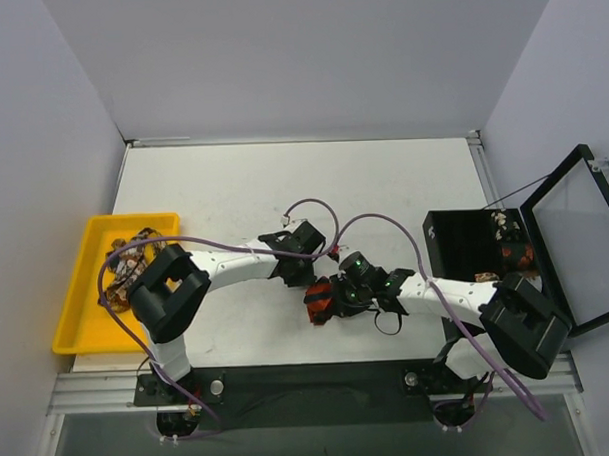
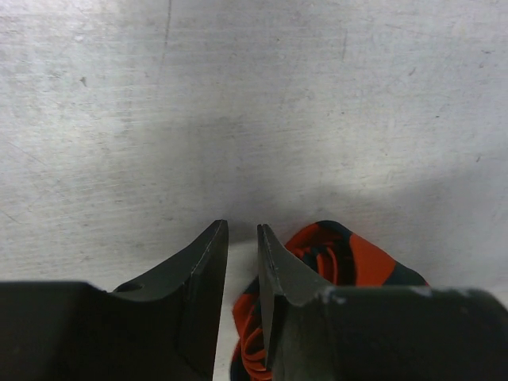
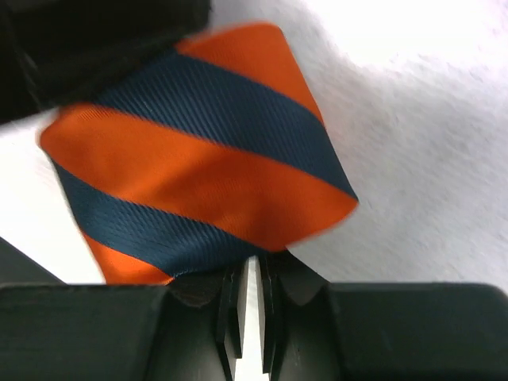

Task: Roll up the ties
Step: Roll the tie

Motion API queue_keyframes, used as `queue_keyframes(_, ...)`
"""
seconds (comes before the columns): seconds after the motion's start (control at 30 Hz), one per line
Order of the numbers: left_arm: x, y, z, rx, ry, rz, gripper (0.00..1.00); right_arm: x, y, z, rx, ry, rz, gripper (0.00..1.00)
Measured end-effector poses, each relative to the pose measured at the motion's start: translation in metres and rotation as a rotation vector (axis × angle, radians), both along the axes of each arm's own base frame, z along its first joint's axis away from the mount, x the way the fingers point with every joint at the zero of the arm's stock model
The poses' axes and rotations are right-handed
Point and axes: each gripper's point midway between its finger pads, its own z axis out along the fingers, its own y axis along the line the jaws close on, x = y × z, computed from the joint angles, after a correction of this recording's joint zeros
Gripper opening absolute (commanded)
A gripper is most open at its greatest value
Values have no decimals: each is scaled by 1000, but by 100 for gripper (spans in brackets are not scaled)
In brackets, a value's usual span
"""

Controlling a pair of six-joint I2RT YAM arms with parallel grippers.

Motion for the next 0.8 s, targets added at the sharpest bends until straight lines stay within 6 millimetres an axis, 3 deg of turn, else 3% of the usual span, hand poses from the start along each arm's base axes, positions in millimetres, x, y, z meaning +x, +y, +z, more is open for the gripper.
queue_keyframes(0.23, -9, -16, 0, -59, 18, -2, 33, 8, 14, 1, 79, -19, -38, 11)
queue_keyframes(0.43, -9, -17, 0, -82, 9, 8, 33, 9, 15, 1, 91, -23, -55, 13)
queue_keyframes(0.6, -3, -7, 2, -84, 6, 33, 41, 10, 10, 2, 79, -34, -65, 19)
queue_keyframes(0.8, 11, 16, 16, -86, -17, 90, 54, 3, -12, 7, 8, -44, -73, 28)
